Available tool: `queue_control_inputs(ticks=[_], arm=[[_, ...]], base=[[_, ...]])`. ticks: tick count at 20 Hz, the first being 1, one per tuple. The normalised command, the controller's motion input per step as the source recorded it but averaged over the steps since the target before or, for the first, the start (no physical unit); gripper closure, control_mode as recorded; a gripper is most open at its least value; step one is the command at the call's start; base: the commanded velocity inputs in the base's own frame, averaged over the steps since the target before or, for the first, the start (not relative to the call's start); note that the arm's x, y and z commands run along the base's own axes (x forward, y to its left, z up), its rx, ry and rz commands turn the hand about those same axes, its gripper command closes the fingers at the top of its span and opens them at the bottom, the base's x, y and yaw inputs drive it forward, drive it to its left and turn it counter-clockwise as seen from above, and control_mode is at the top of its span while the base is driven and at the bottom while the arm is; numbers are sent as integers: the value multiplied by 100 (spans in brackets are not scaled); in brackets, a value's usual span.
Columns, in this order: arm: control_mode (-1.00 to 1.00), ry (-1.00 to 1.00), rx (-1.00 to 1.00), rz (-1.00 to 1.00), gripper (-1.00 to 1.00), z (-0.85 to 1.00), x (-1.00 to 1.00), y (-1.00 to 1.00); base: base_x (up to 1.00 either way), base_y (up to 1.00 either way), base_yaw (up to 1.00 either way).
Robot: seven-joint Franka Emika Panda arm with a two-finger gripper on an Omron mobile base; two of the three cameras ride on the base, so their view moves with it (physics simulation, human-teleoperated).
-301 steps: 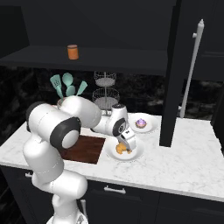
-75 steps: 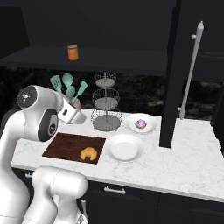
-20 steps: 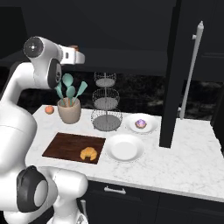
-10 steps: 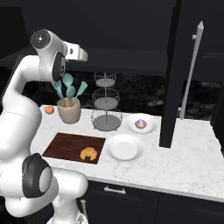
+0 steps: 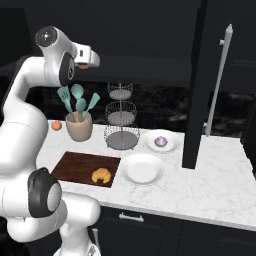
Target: From the different types of pastries on the counter, select a croissant and place it on the cutting board. Then retrieve a jar of jam from the cabinet and place it alongside the croissant on the cutting board.
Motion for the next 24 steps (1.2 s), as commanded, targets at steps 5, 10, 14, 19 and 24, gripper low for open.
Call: queue_control_inputs(ticks=[5, 10, 14, 19, 24], arm=[[-100, -8, -6, 1, -100, 0, 4, 1], [-100, -2, -3, 1, -100, -7, 21, 8], [-100, 6, 0, 0, -100, 8, 31, 11], [-100, 5, 0, 0, -100, 5, 34, 23], [-100, 5, 0, 0, -100, 0, 30, 15]], base=[[0, 0, 0], [0, 0, 0], [0, 0, 0], [0, 0, 0], [0, 0, 0]])
